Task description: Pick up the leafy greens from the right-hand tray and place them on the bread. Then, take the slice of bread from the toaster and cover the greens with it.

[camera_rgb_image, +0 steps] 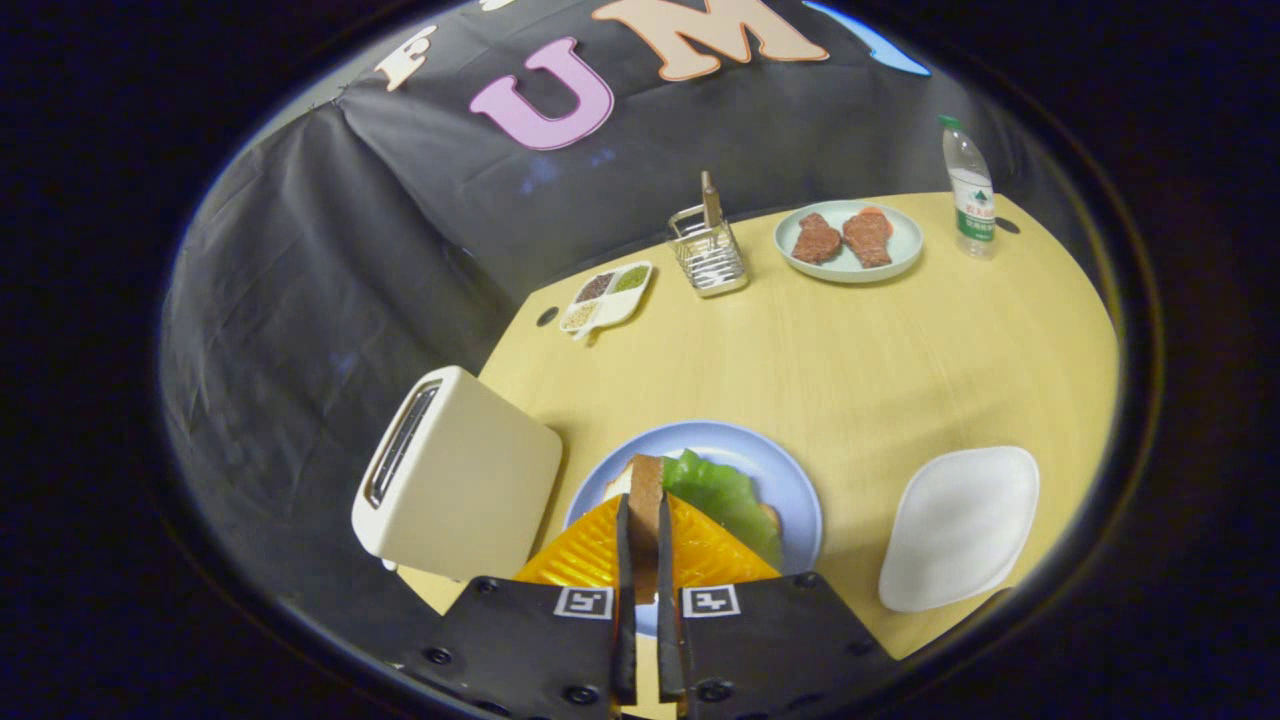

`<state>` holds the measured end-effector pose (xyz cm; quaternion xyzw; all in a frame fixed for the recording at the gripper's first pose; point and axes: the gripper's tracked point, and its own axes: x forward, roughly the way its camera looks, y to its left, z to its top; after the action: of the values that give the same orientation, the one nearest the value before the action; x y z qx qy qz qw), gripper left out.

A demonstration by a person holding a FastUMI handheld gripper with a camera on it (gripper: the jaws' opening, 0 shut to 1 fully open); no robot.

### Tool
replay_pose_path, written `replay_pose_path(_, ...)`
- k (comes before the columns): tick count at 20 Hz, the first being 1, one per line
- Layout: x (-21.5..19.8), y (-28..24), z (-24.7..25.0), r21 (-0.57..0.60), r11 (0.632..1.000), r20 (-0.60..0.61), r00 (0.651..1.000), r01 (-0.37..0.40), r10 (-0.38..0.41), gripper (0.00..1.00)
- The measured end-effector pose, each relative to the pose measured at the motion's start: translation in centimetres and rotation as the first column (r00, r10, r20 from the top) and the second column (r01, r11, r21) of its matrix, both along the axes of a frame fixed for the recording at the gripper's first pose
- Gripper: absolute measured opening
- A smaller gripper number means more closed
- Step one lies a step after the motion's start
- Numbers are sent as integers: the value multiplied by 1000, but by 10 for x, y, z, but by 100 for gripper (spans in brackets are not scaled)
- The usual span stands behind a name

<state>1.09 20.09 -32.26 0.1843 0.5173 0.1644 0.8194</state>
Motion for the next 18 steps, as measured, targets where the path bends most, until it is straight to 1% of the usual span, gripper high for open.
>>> replay_pose_path(2, -2, -6, -4, 2, 1000, -13, 1000, 9, -9, 11)
replay_pose_path(7, -11, -26, -16, -69, 997, -11, 999, -37, 36, 52)
replay_pose_path(11, -9, -30, -1, -65, 997, 32, 998, -50, 52, 85)
replay_pose_path(13, -4, -33, 14, -75, 995, 87, 994, -59, 66, 100)
replay_pose_path(15, 0, -37, 36, -82, 995, 165, 983, -64, 77, 100)
replay_pose_path(18, 7, -43, 80, -80, 995, 284, 956, -55, 76, 100)
